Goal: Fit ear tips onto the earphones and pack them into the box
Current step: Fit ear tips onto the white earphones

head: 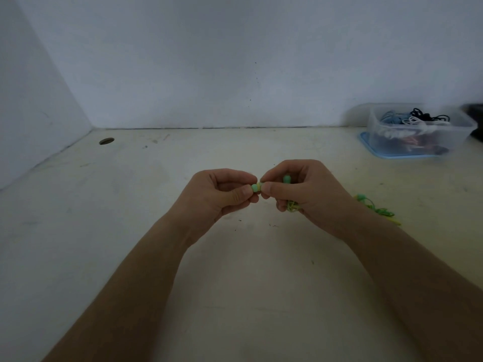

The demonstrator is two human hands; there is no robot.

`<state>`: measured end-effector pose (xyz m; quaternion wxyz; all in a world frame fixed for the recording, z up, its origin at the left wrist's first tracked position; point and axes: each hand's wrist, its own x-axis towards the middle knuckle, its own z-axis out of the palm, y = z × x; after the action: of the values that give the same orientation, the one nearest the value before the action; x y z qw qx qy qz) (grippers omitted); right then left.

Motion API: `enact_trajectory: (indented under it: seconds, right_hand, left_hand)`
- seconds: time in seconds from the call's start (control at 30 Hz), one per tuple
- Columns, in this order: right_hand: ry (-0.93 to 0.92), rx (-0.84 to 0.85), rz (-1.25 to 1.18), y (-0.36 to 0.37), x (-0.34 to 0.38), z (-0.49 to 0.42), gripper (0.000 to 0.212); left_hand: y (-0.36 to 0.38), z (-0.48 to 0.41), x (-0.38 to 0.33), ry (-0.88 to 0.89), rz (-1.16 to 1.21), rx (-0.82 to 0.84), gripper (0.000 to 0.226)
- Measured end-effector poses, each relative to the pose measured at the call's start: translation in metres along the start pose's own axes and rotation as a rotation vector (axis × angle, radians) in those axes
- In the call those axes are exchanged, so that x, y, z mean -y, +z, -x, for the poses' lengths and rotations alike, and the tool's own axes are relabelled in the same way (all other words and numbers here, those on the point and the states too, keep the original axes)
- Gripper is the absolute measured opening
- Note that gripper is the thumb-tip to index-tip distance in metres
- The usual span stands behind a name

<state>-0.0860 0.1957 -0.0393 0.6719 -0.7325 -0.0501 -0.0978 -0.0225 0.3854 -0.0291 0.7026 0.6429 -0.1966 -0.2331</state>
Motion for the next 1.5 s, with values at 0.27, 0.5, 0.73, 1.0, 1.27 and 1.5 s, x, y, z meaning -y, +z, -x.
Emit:
enact_trajectory:
  seconds: [0.27,0.5,0.73,1.0,1.27,1.5]
  right_hand:
    - [0.069,0.037,-0.168,-0.0004,0.0008,-0.0011,0.015]
    - [-0.011,0.019,0.006,-0.0013,-0.0001,-0.0001,0.008]
    - [0.045,0.06,-0.136,-0.0005,0.0019,0.0,0.02]
    - [0.08,0.106,-0.203,-0.0021,0.002,0.0001,0.021]
    - [0.089,0.089,-0.203,-0.0014,0.0039,0.0001,0.02]
    - [0.158,0.081,-0.322,0.0015,0.0072,-0.0001,0.016]
  left_hand:
    - [-0.0007,-0.0003,-0.001,0.003,0.055,0.018,0.019]
    - [0.0004,-0.0001,0.0005,0.001,0.019,0.0,0.019]
    - [0.0002,0.0002,-0.0012,0.007,0.062,0.018,0.019]
    - [0.0013,0.0,-0.0003,-0.004,0.102,0.045,0.018]
    - [0.0009,-0.0002,-0.0004,-0.007,0.103,0.051,0.022]
    - [0.0028,0.0003,-0.0019,-0.004,0.131,0.062,0.026]
